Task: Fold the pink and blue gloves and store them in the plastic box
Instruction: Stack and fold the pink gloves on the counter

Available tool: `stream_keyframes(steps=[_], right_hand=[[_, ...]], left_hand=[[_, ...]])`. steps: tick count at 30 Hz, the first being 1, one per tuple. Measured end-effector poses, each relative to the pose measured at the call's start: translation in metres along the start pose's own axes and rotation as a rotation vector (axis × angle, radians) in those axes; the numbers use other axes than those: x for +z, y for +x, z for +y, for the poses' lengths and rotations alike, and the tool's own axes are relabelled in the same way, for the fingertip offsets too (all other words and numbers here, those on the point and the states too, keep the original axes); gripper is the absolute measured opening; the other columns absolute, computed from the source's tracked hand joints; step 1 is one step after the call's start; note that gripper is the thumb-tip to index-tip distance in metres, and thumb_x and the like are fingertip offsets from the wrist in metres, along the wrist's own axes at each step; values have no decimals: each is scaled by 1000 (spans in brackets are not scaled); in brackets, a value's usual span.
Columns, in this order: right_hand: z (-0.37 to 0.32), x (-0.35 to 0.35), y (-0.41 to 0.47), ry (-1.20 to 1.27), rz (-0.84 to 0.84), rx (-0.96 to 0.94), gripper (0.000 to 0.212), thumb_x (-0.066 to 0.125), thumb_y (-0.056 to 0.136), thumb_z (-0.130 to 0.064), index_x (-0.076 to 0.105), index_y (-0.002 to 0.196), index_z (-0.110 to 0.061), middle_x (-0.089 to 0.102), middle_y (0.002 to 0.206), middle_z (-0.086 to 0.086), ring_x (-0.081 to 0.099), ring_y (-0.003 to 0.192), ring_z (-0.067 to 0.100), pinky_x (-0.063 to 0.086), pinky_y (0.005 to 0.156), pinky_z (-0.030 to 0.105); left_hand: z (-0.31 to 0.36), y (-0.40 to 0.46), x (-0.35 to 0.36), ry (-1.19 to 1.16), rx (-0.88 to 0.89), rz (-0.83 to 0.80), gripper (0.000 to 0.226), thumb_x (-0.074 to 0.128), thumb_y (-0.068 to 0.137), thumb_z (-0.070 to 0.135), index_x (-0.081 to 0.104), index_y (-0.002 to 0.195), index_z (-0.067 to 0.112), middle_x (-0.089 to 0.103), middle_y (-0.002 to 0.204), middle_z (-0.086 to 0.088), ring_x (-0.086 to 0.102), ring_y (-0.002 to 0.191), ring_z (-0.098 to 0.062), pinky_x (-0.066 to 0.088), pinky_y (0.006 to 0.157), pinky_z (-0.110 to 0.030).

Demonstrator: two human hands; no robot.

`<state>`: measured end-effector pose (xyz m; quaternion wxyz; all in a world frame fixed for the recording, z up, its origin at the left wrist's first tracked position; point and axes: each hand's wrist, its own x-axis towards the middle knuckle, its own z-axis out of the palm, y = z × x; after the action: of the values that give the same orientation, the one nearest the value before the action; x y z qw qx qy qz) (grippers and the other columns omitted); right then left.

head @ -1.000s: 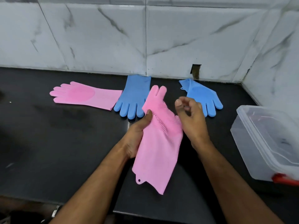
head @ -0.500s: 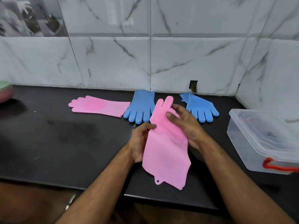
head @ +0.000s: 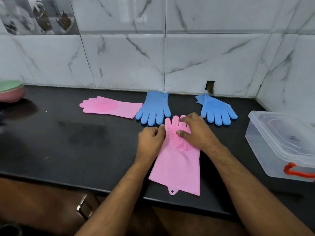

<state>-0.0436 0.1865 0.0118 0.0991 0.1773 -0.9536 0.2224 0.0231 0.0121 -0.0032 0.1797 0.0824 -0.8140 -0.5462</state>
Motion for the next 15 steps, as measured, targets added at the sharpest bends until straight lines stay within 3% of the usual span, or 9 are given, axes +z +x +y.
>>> stream_keyframes(steps=[3,6,12,15], right_hand=[[-9,6,-3,-86,-137,-72,49,62,95,-51,58,140,-34,53,139,-4,47,128,20,40,107,45],[-15,7,-2,-136,-85,-71,43,62,96,-48,63,136,-32,56,136,-3,52,124,20,40,105,45],[-60,12,5,-90,39,-242,28,59,99,-40,70,122,-29,61,121,-4,57,111,20,44,96,41],[-98,25,23,-72,-10,-309,22,61,96,-40,73,112,-30,62,114,-3,58,104,21,48,89,42]], left_hand=[[-8,6,-10,40,51,50,56,59,100,39,61,63,-4,61,46,-13,52,33,-19,47,40,-26],[-17,20,-19,45,40,94,52,58,100,37,61,64,-1,64,47,-11,55,30,-18,53,41,-28],[-33,38,-24,-143,-43,245,28,62,95,26,70,75,9,72,62,-5,70,55,-18,55,53,-29],[-43,52,-43,-281,-96,361,13,61,96,17,71,92,10,75,86,-7,64,72,-17,55,73,-35]])
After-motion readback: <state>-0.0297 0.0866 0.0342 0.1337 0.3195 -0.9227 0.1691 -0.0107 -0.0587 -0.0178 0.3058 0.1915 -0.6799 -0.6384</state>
